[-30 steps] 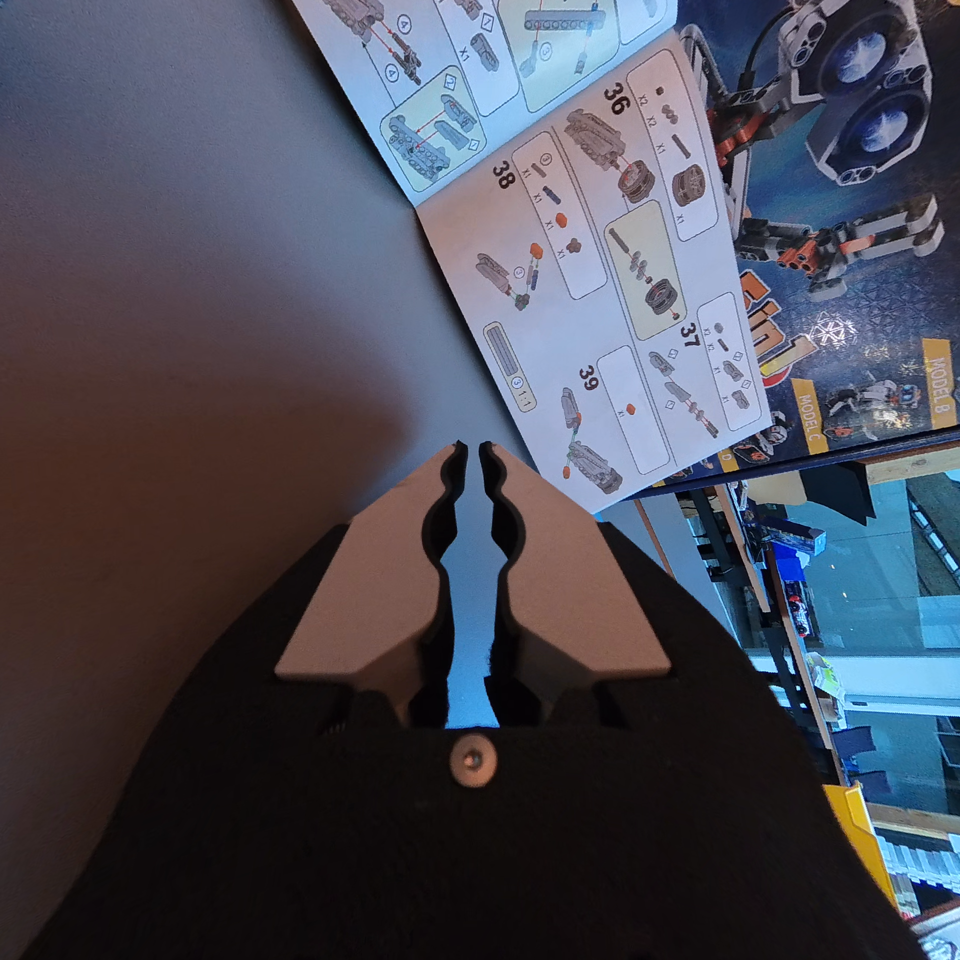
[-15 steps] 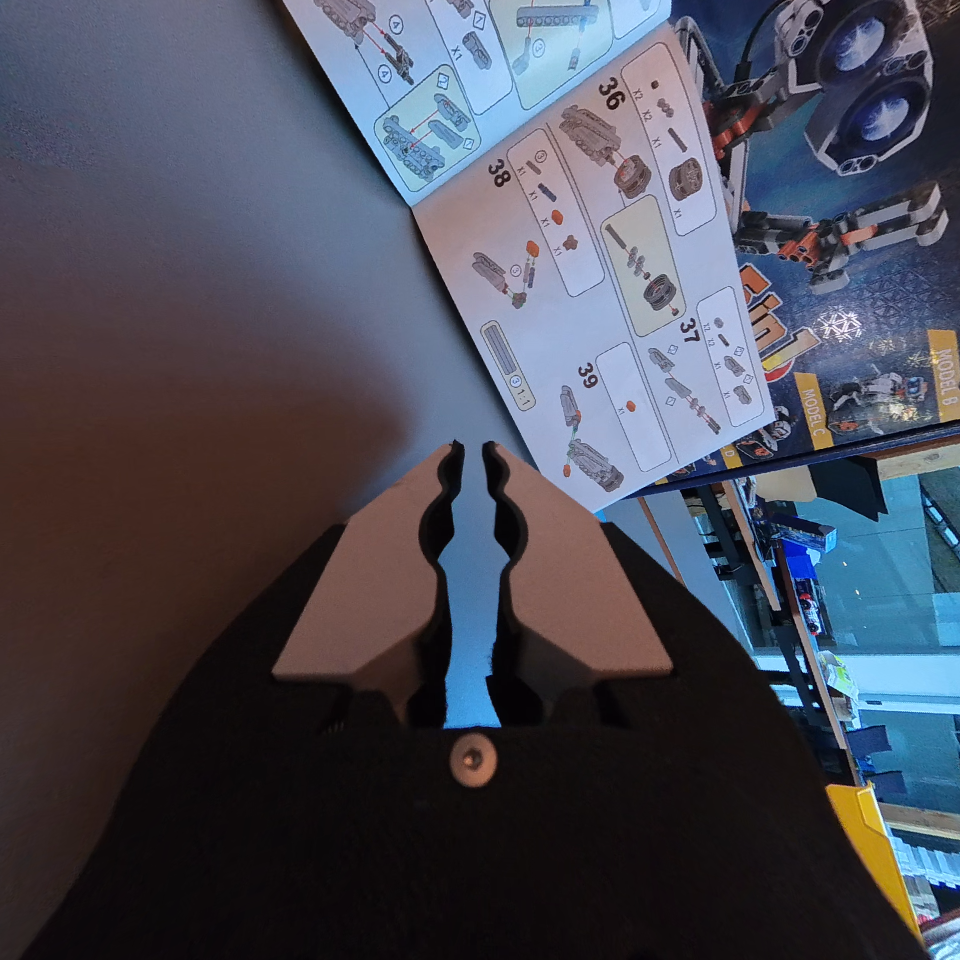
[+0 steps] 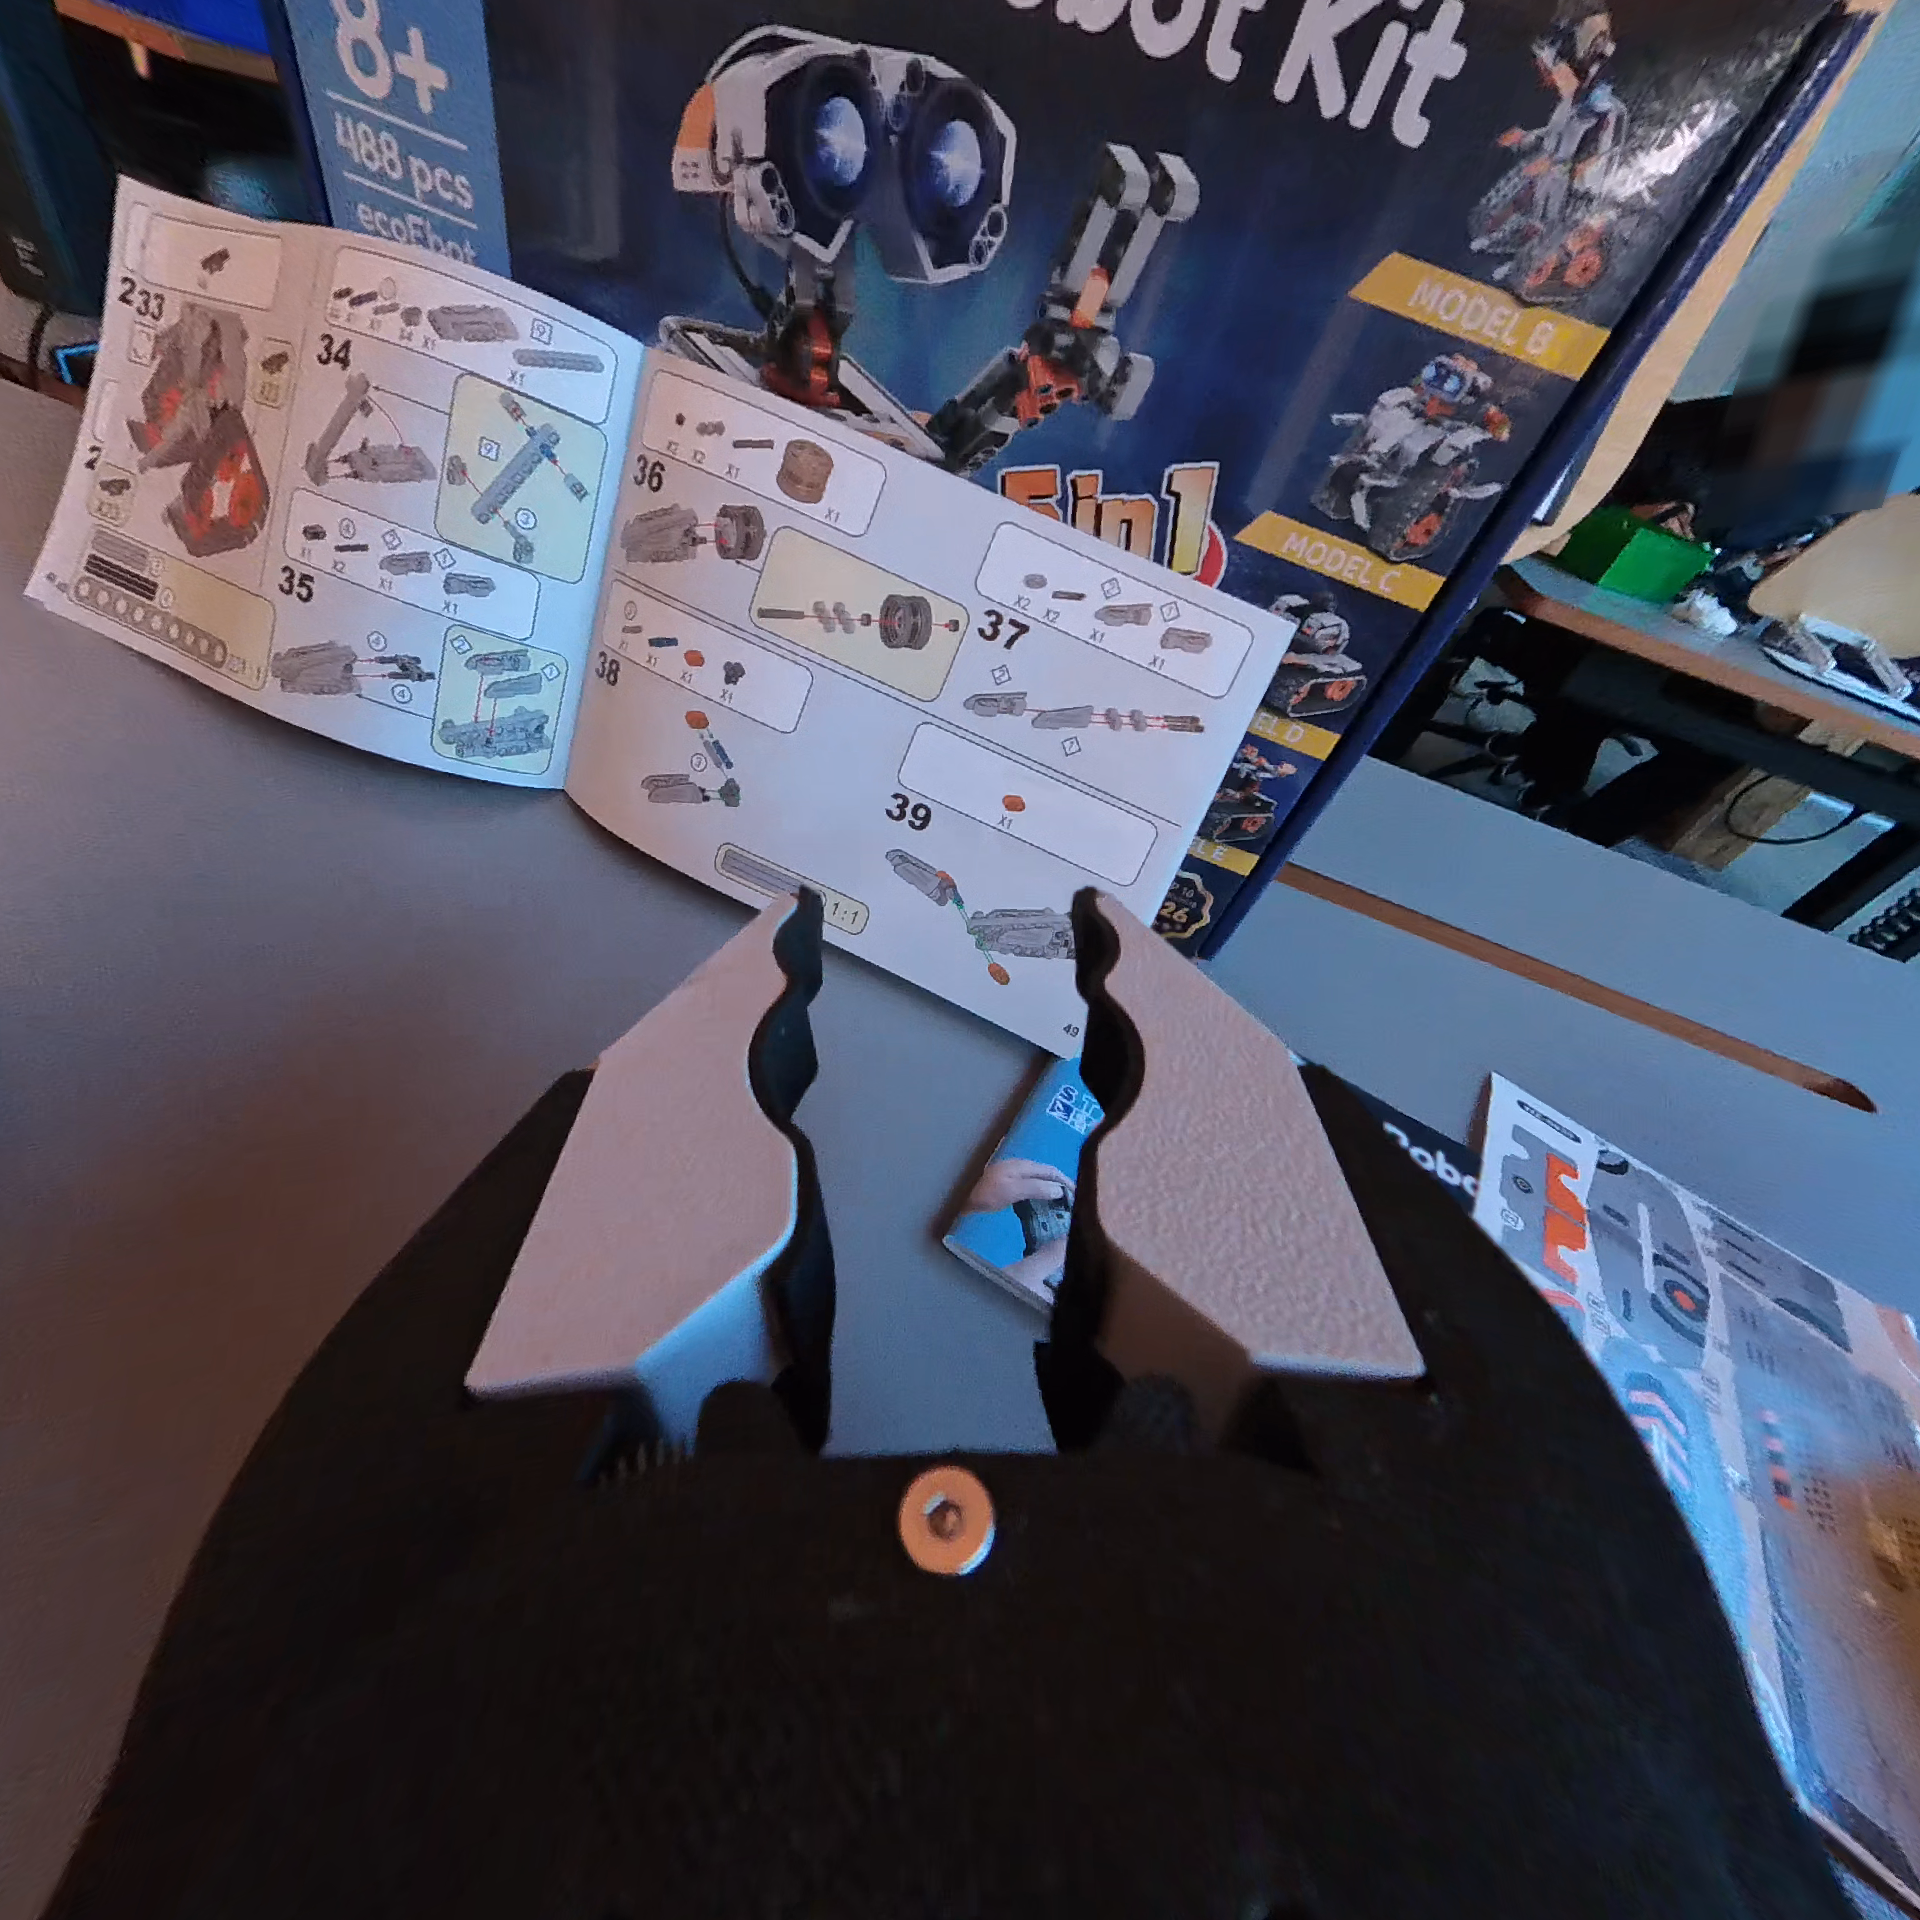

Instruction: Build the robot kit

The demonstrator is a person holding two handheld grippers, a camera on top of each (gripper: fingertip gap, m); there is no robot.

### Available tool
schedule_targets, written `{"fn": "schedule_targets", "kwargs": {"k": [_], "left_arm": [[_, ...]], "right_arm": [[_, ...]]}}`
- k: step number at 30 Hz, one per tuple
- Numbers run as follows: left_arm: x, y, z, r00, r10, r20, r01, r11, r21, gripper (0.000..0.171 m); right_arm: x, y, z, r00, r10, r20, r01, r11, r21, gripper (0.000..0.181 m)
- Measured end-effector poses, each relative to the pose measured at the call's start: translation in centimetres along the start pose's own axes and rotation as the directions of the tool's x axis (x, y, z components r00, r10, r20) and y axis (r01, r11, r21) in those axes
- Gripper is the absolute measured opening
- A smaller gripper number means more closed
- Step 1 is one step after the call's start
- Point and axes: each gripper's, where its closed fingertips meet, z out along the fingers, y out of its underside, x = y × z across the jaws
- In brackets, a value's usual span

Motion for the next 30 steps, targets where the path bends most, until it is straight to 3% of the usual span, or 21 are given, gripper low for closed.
{"fn": "schedule_targets", "kwargs": {"k": [11, 18, 24, 26, 30], "left_arm": [[1.6, 2.0, 0.6, 0.993, -0.086, -0.079, 0.077, 0.991, -0.106, 0.003], [2.4, 2.9, 1.3, 0.994, -0.07, -0.089, 0.056, 0.986, -0.155, 0.003], [1.0, 3.7, -0.6, 0.996, -0.082, -0.035, 0.075, 0.982, -0.176, 0.003], [1.0, 5.0, -1.2, 0.989, -0.14, -0.046, 0.127, 0.967, -0.222, 0.003], [0.0, 7.1, -1.0, 0.985, -0.162, 0.053, 0.17, 0.947, -0.271, 0.003]], "right_arm": [[-0.3, 0.4, 0.3, 1.0, -0.017, 0.017, 0.017, 0.999, -0.031, 0.047], [-0.6, 0.5, 0.4, 0.999, -0.041, 0.023, 0.042, 0.998, -0.037, 0.047], [-0.7, 0.5, 0.4, 0.999, -0.043, 0.029, 0.044, 0.998, -0.039, 0.047], [-0.9, 0.6, 0.4, 0.998, -0.049, 0.036, 0.051, 0.998, -0.044, 0.047], [-1.3, 0.7, 0.5, 0.995, -0.097, 0.036, 0.099, 0.994, -0.055, 0.047]]}}
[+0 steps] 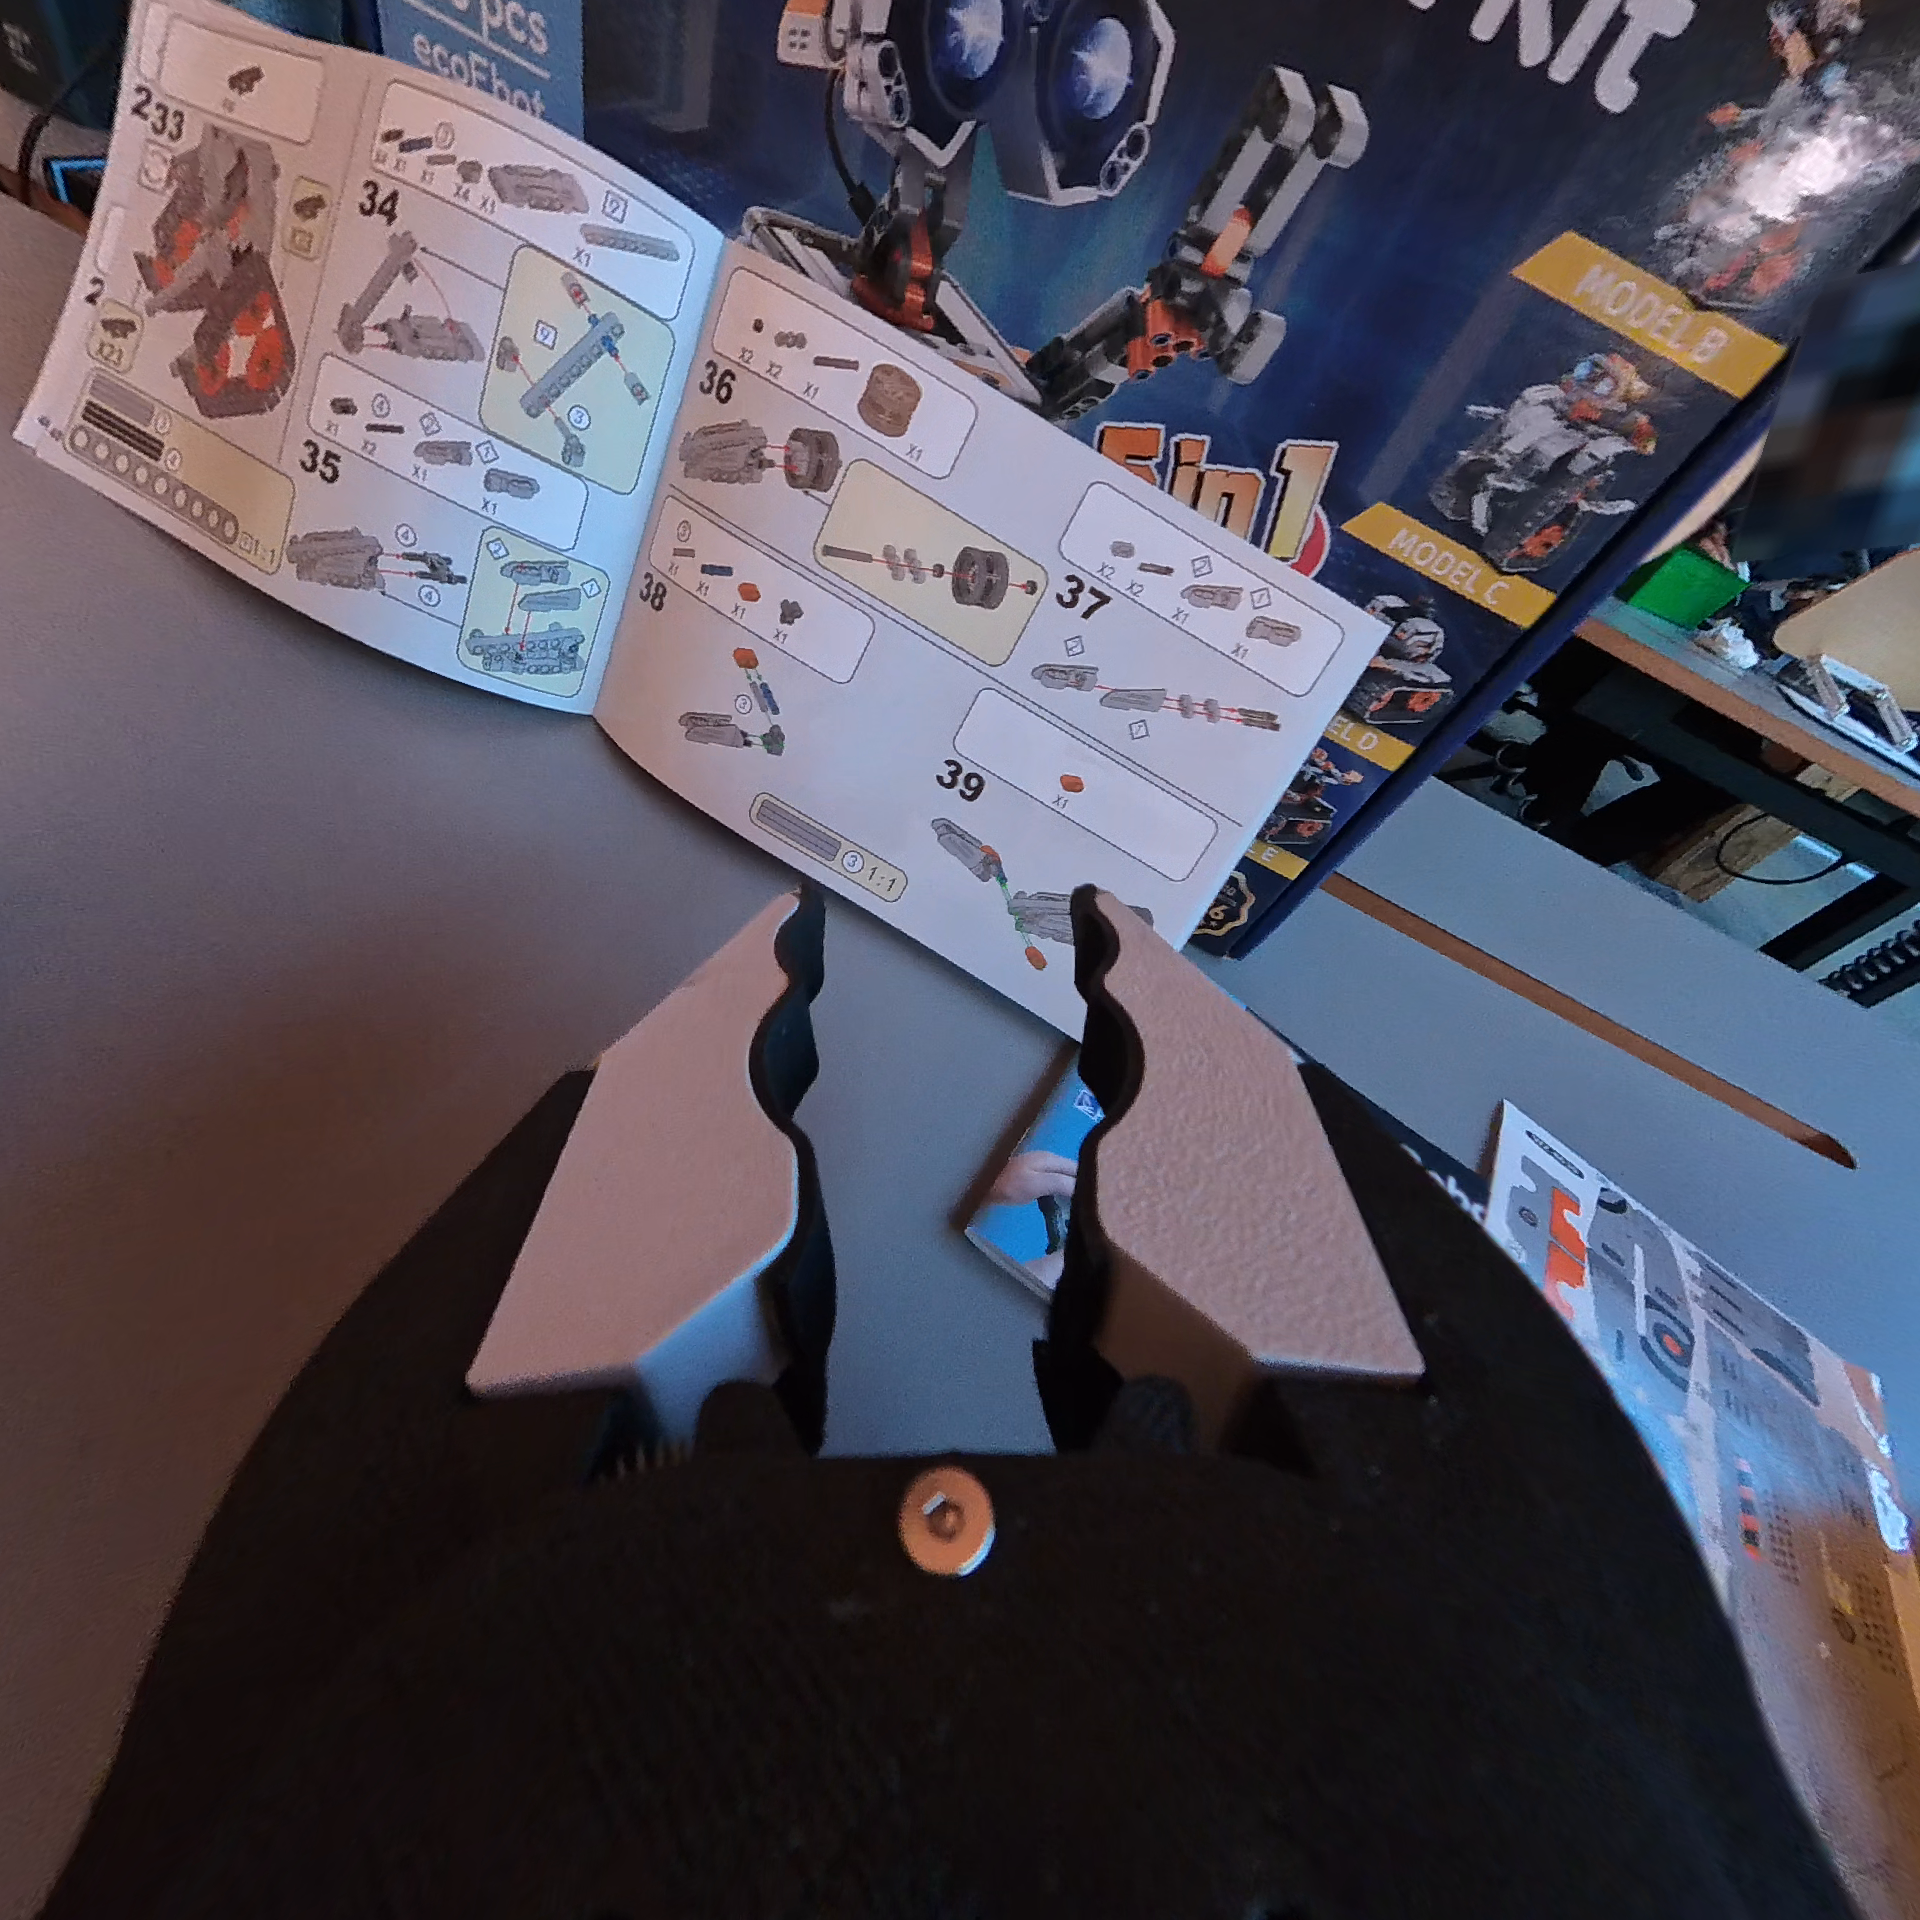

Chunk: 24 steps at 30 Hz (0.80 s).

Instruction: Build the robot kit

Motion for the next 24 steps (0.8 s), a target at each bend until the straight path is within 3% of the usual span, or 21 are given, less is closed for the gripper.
{"fn": "schedule_targets", "kwargs": {"k": [5, 9, 17, 24], "left_arm": [[-0.2, -0.4, 0.3, 1.0, -0.005, 0.011, 0.005, 1.0, 0.019, 0.004], [0.1, -0.9, 0.2, 0.999, -0.034, -0.038, 0.036, 0.998, 0.047, 0.028], [-2.5, -4.4, -4.4, 0.994, -0.109, -0.028, 0.112, 0.933, 0.342, 0.021], [-2.9, -6.1, -4.6, 0.991, 0.002, 0.137, -0.06, 0.905, 0.42, 0.017]], "right_arm": [[-0.5, -0.1, 0.0, 0.998, -0.059, -0.004, 0.059, 0.998, 0.0, 0.047], [-0.7, 0.0, 0.0, 0.998, -0.062, 0.004, 0.062, 0.998, -0.003, 0.047], [-0.7, 0.0, 0.0, 0.998, -0.058, 0.01, 0.058, 0.998, -0.004, 0.047], [-0.5, -0.1, 0.0, 0.999, -0.045, 0.001, 0.045, 0.999, 0.0, 0.05]]}}
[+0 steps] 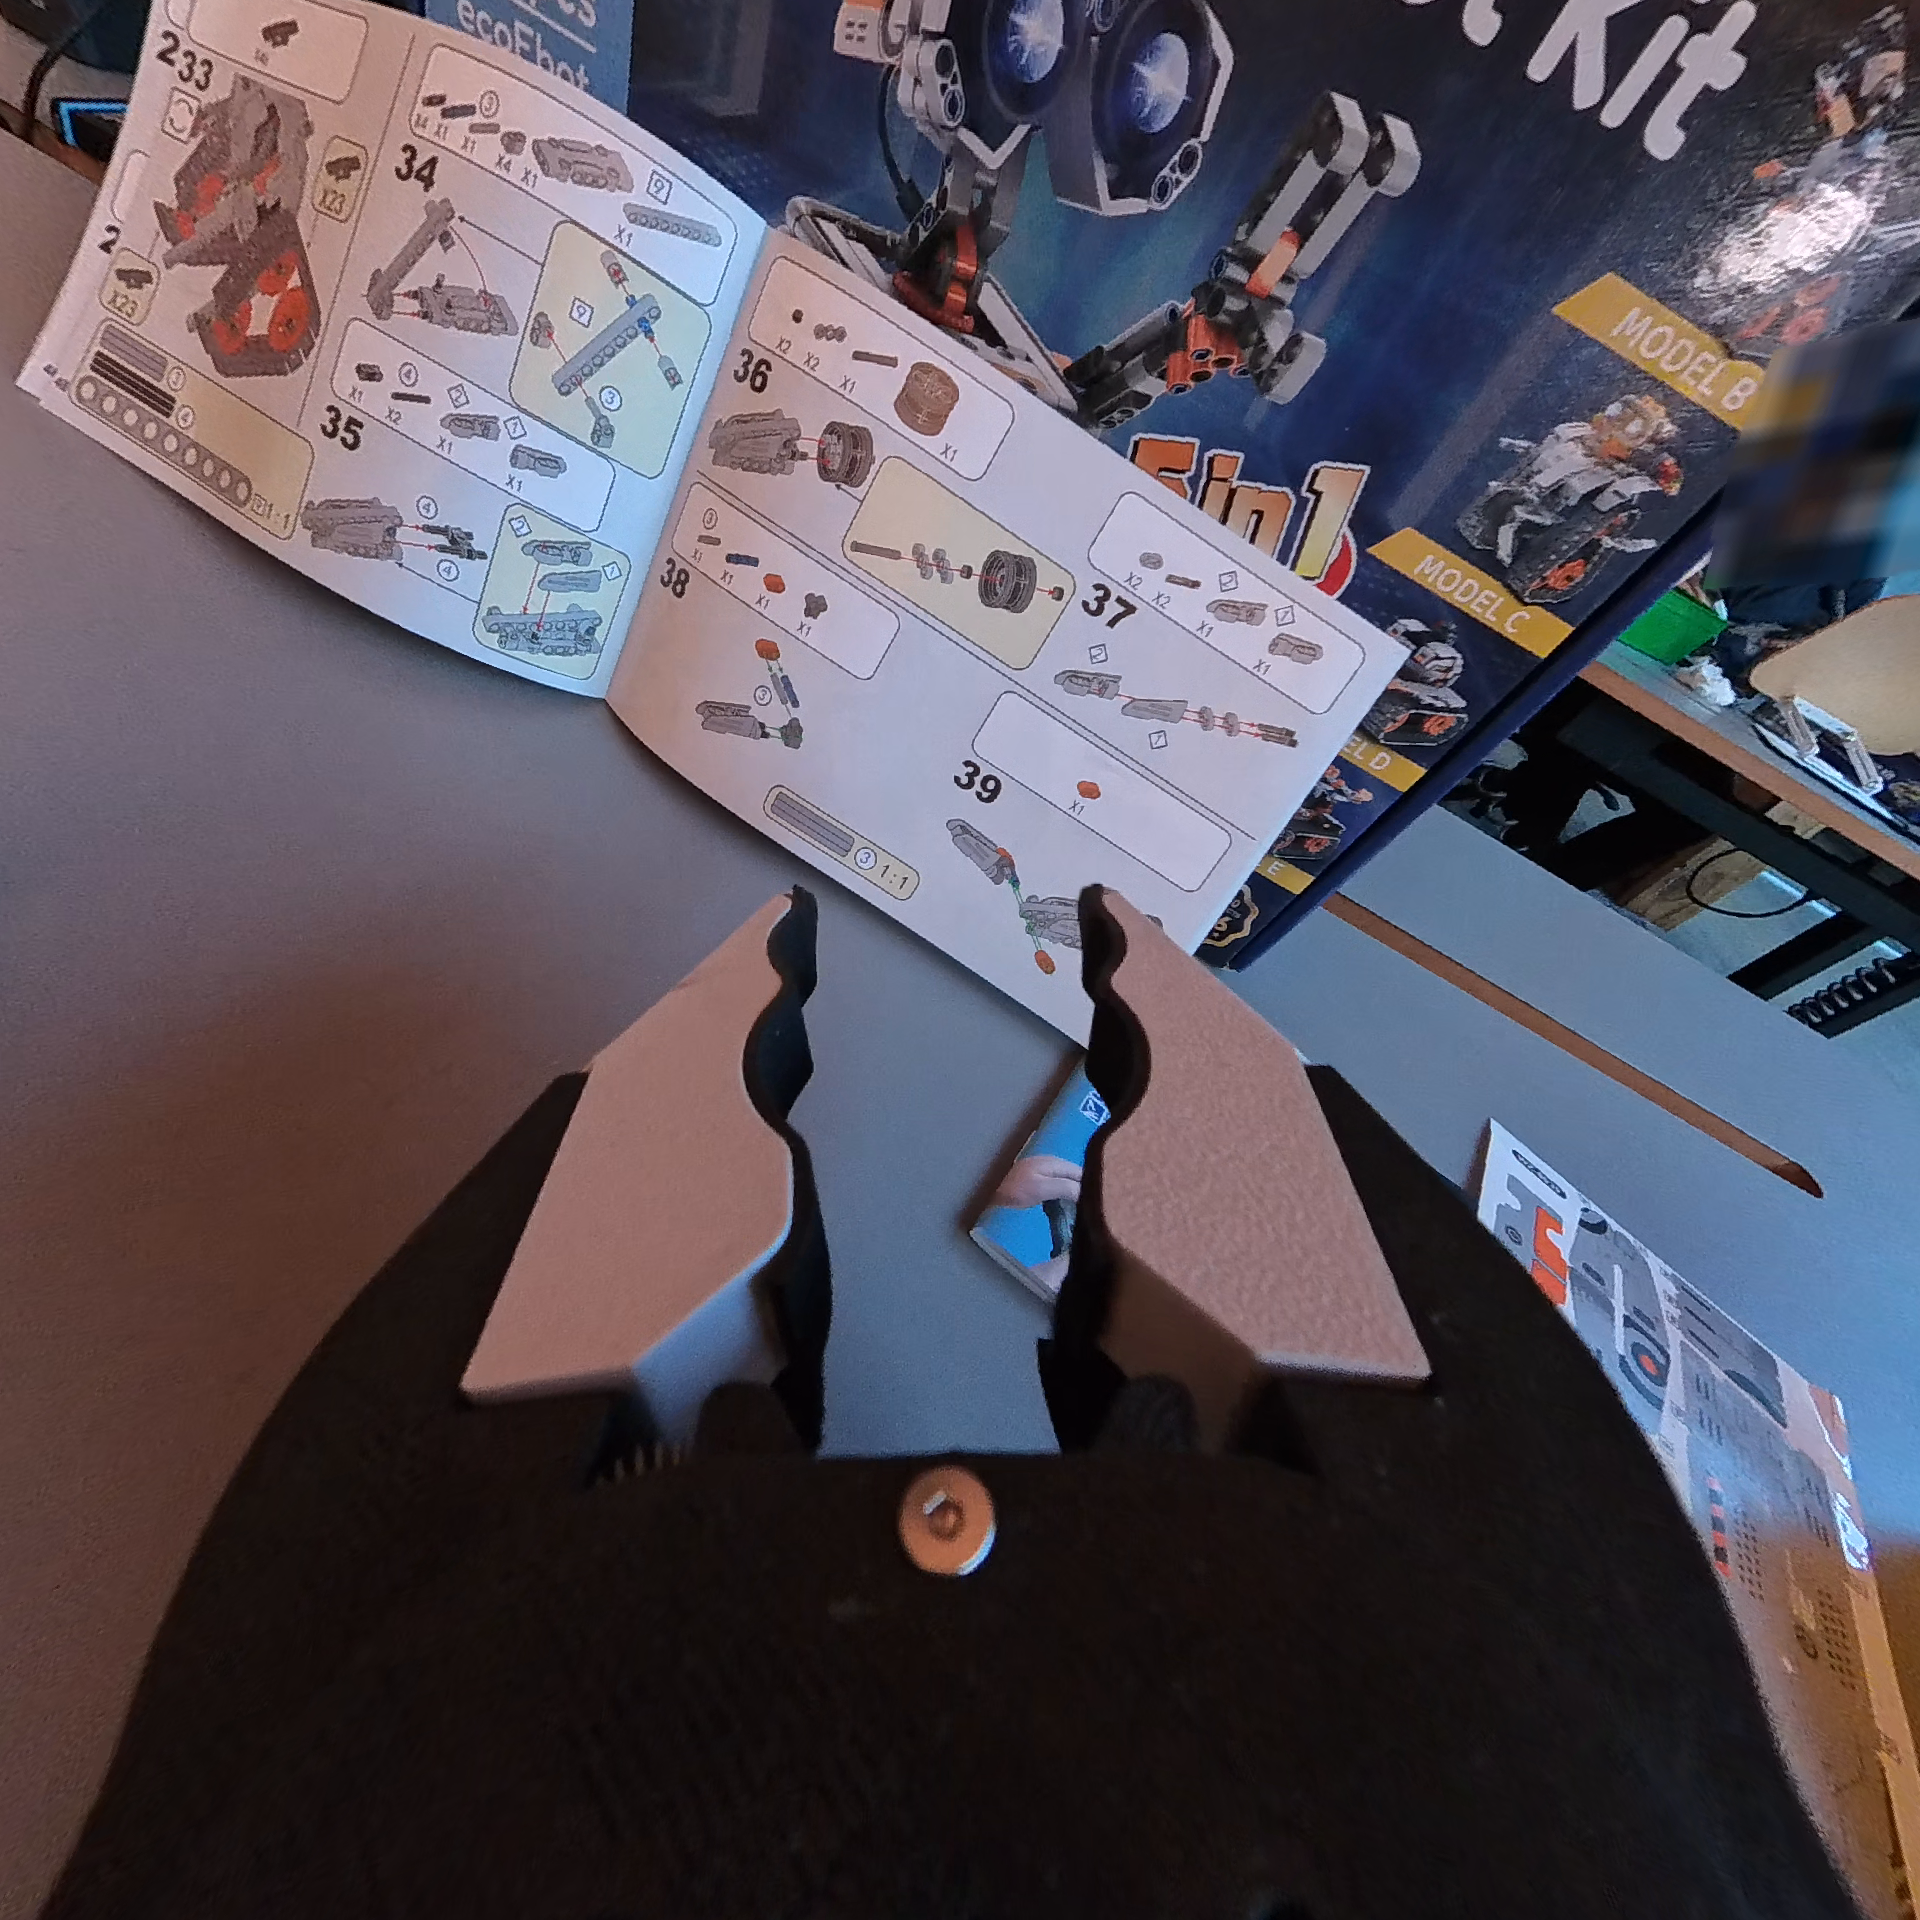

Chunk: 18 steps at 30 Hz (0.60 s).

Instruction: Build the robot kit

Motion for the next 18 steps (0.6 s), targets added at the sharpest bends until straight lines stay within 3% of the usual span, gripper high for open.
{"fn": "schedule_targets", "kwargs": {"k": [4, 7, 12, 14, 16, 18], "left_arm": [[-0.8, -0.1, -0.1, 0.993, 0.072, 0.093, -0.072, 0.997, 0.003, 0.016], [-1.6, -0.4, -0.6, 0.988, 0.05, 0.149, -0.055, 0.998, 0.025, 0.023], [-1.8, -0.6, -0.9, 0.995, -0.049, 0.084, 0.044, 0.997, 0.063, 0.024], [-0.8, 0.5, -0.8, 0.996, -0.088, 0.002, 0.088, 0.996, -0.005, 0.022], [3.0, 2.2, -1.6, 0.959, -0.176, -0.221, 0.143, 0.977, -0.16, 0.021], [5.2, 2.5, -2.7, 0.913, -0.233, -0.336, 0.18, 0.967, -0.182, 0.009]], "right_arm": [[0.1, 0.0, 0.0, 1.0, 0.01, 0.002, -0.01, 1.0, 0.001, 0.05], [0.1, 0.0, 0.0, 1.0, 0.021, 0.005, -0.021, 1.0, 0.002, 0.05], [0.2, 0.0, 0.0, 1.0, 0.03, 0.008, -0.03, 1.0, 0.0, 0.05], [0.2, 0.0, 0.0, 0.999, 0.032, 0.008, -0.032, 0.999, 0.001, 0.051], [0.2, 0.0, 0.0, 0.999, 0.032, 0.009, -0.032, 0.999, 0.001, 0.051], [0.2, 0.0, 0.0, 0.999, 0.031, 0.009, -0.031, 1.0, 0.002, 0.051]]}}
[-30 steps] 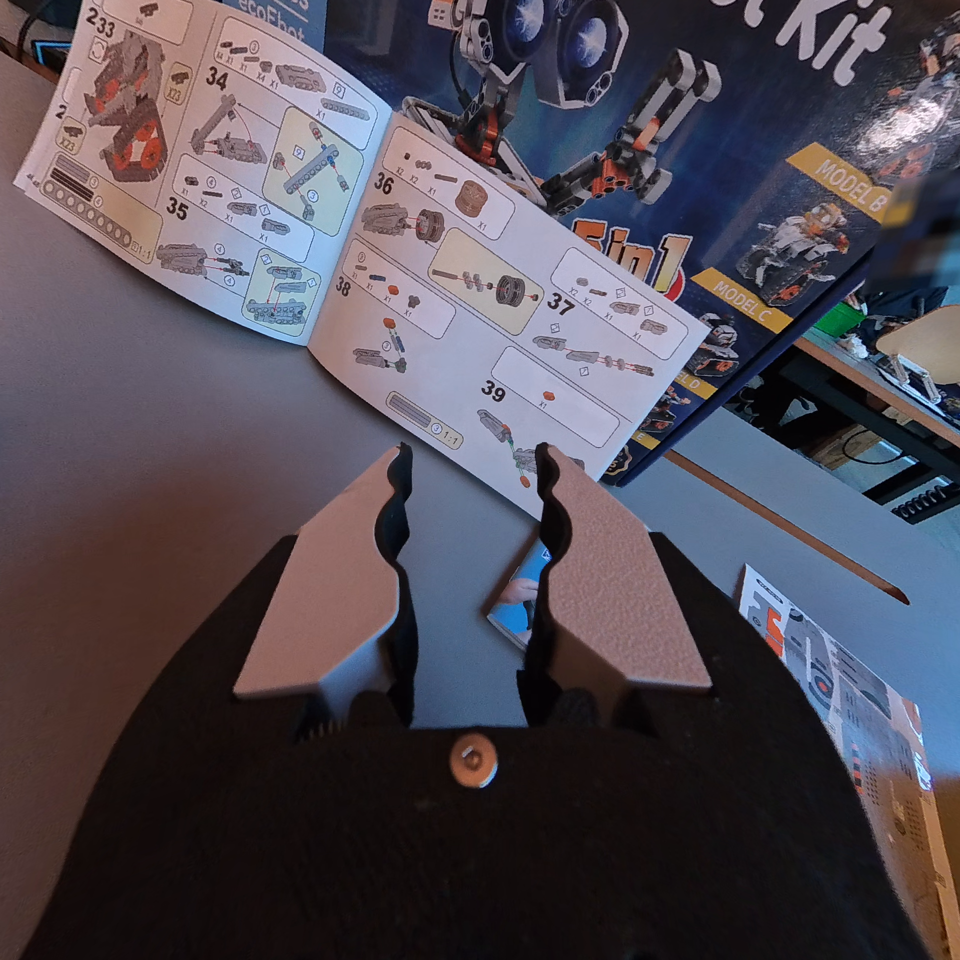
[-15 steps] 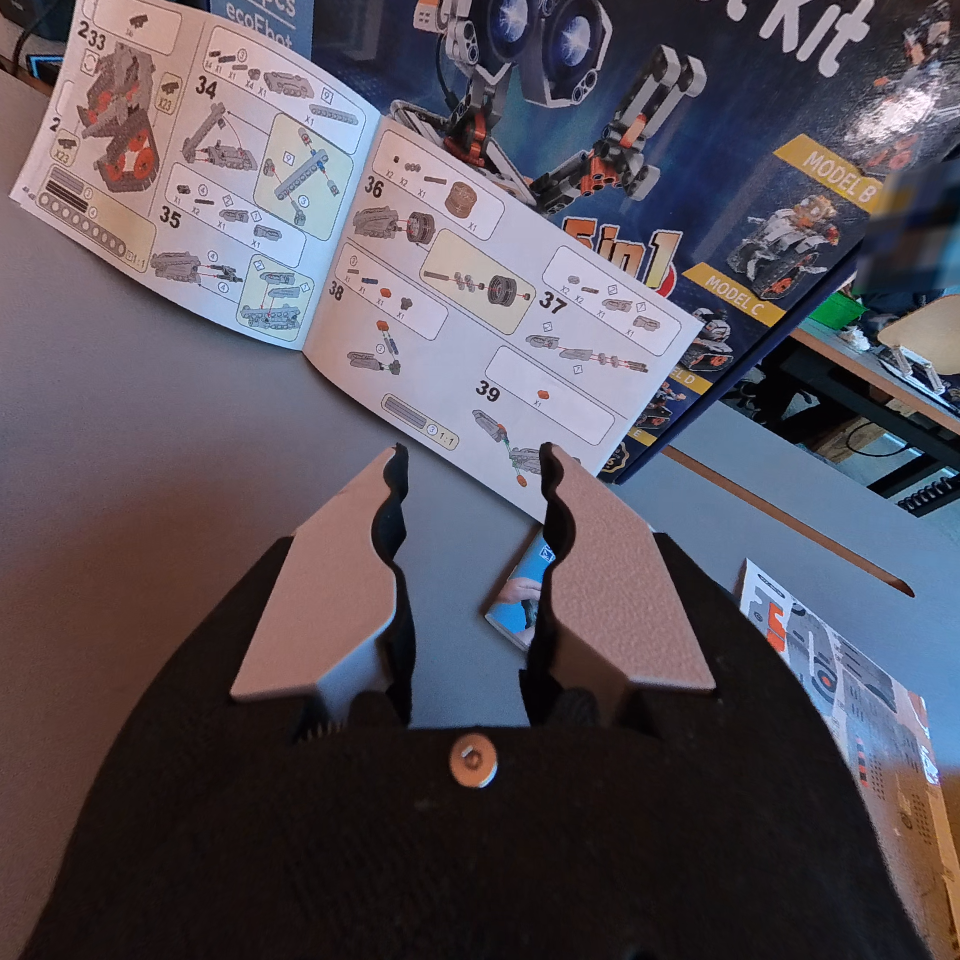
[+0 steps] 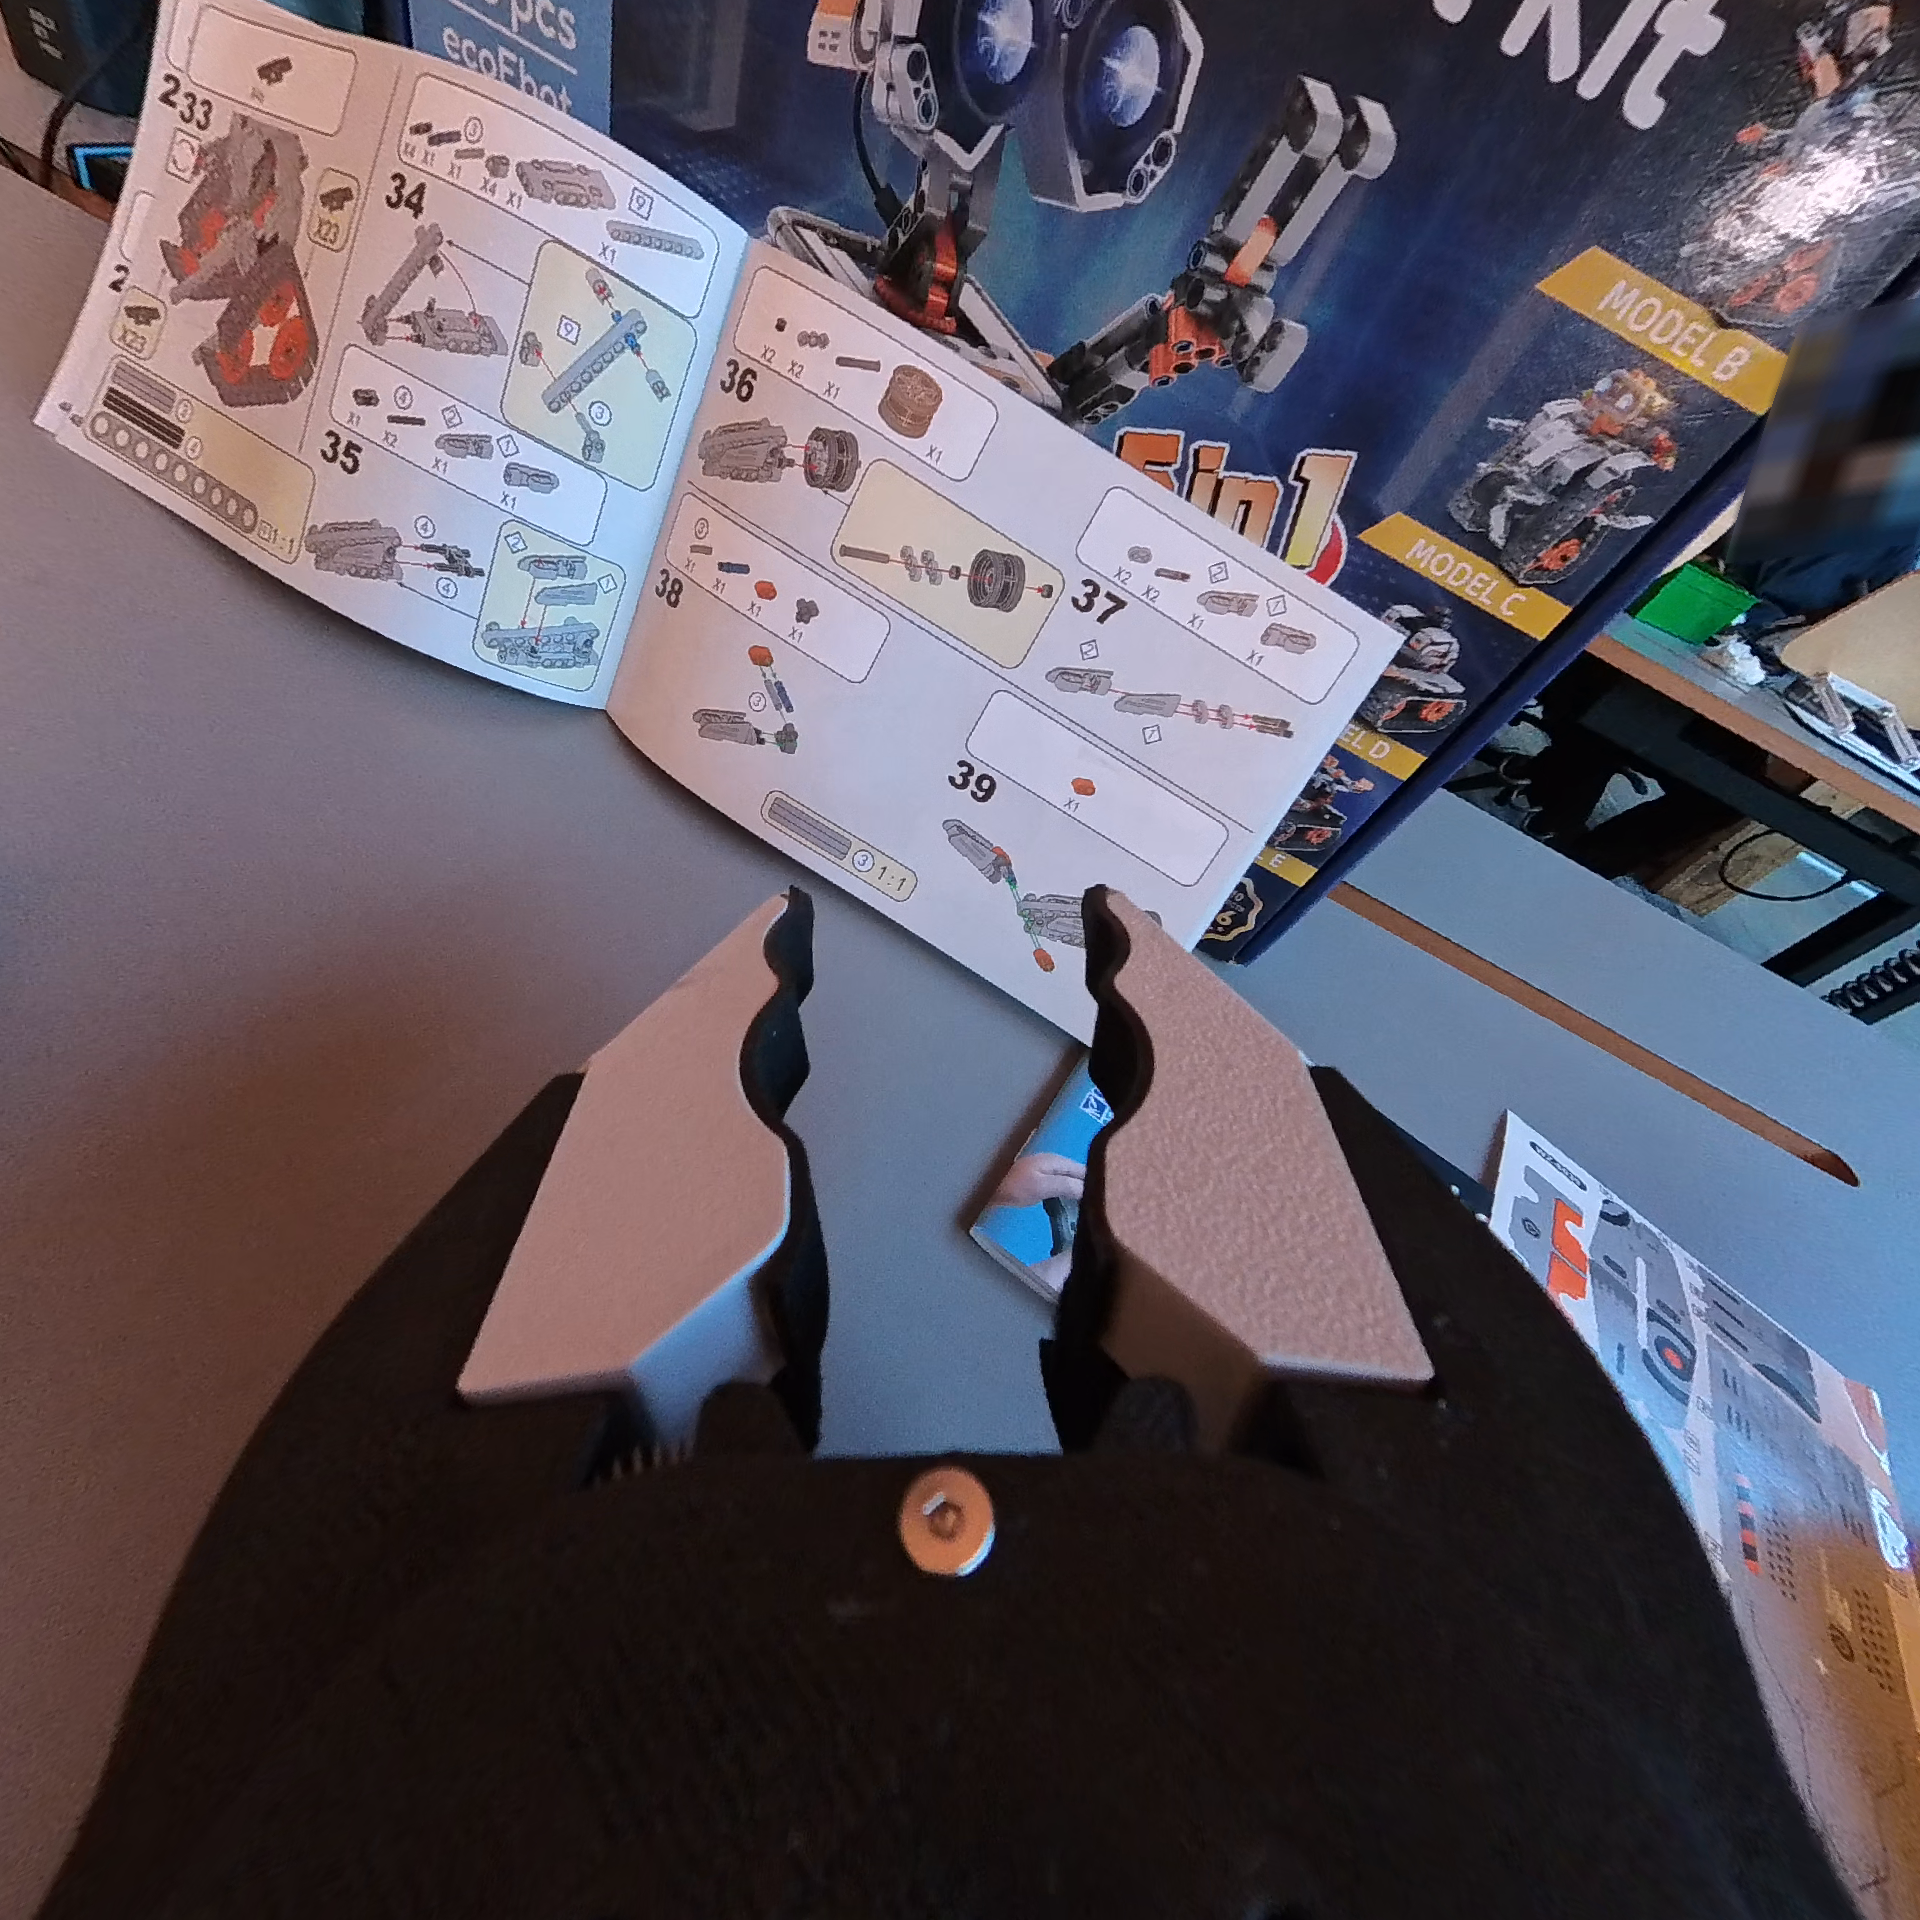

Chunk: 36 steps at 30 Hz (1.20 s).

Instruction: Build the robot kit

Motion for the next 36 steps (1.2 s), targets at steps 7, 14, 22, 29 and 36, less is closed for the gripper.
{"fn": "schedule_targets", "kwargs": {"k": [7, 14, 22, 29, 36], "left_arm": [[-1.7, 3.7, 0.6, 0.99, 0.047, 0.133, -0.033, 0.994, -0.102, 0.014], [-1.3, 4.0, 1.0, 0.98, 0.099, 0.173, -0.084, 0.992, -0.095, 0.013], [-1.7, 3.8, 1.2, 0.967, 0.136, 0.215, -0.119, 0.989, -0.093, 0.011], [3.1, 1.5, 3.2, 0.959, 0.261, 0.11, -0.264, 0.964, 0.019, 0.016], [4.7, -1.6, 3.5, 0.947, 0.301, 0.112, -0.316, 0.936, 0.157, 0.037]], "right_arm": [[0.0, 0.2, 0.1, 1.0, -0.007, -0.001, 0.007, 1.0, -0.013, 0.052], [0.0, 0.2, 0.1, 1.0, -0.008, -0.004, 0.008, 1.0, -0.012, 0.053], [-0.1, 0.2, 0.1, 1.0, -0.01, 0.004, 0.01, 1.0, -0.013, 0.053], [-0.2, 0.2, 0.1, 1.0, -0.014, 0.01, 0.014, 1.0, -0.015, 0.052], [-0.3, 0.2, 0.1, 1.0, -0.015, 0.015, 0.015, 1.0, -0.015, 0.052]]}}
